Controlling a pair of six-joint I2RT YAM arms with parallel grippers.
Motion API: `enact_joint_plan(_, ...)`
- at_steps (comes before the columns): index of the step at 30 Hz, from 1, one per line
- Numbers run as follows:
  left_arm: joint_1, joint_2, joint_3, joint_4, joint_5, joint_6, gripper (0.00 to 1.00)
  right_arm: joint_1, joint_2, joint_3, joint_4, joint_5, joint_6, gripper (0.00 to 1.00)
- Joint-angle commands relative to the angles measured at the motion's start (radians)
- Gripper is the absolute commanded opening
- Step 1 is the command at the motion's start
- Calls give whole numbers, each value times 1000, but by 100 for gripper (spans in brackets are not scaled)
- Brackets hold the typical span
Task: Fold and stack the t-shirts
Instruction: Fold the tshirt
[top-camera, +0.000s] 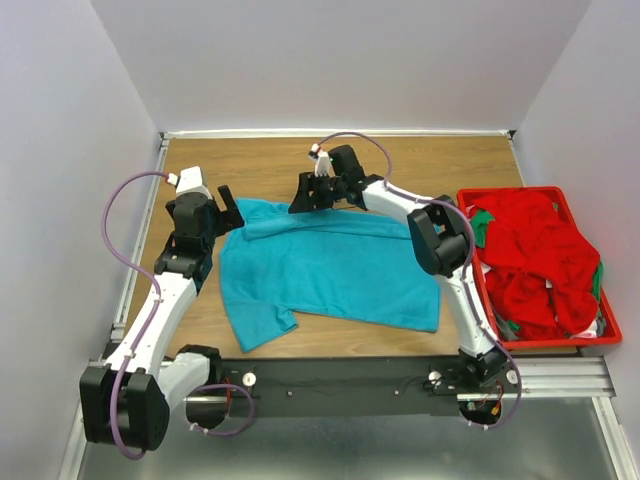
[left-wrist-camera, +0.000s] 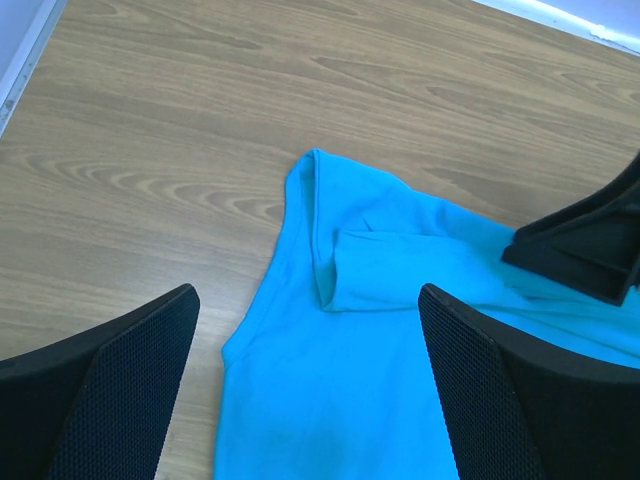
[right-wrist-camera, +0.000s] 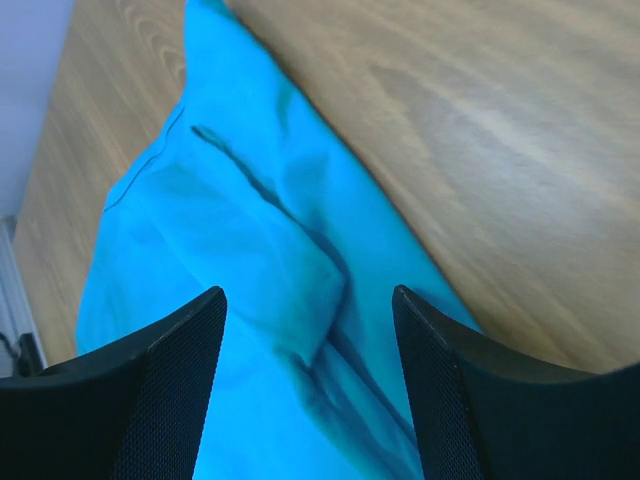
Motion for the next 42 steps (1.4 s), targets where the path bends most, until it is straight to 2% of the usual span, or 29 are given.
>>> enact_joint_plan(1,5,7,16,22,-22,11,99,38,61,57,0,-80,33,75)
enact_joint_plan(8,5,0,14,16,-43,11,99,61,96,88,0,-120,42,73)
enact_joint_plan(12,5,3,14,14,-45,11,99,76,73,74,0,-131,33,68)
enact_joint_plan(18,5,4,17,13,-42,11,99,97,24,18,0,-142,13,52)
enact_joint_plan(20,5,6,14,11,-43,9,99,104,1,-13,0,-137,7,51)
enact_joint_plan(38,5,30,17,11,-28,11,99,196,-243,-356,-1,-60,-144,51)
enact_joint_plan(41,5,43,16,11,-14,11,98,196,-293,-409,-5,8,-151,51)
enact_joint_plan(42,5,46,14,10,-8,7,98,194,-315,-421,-5,91,-154,51)
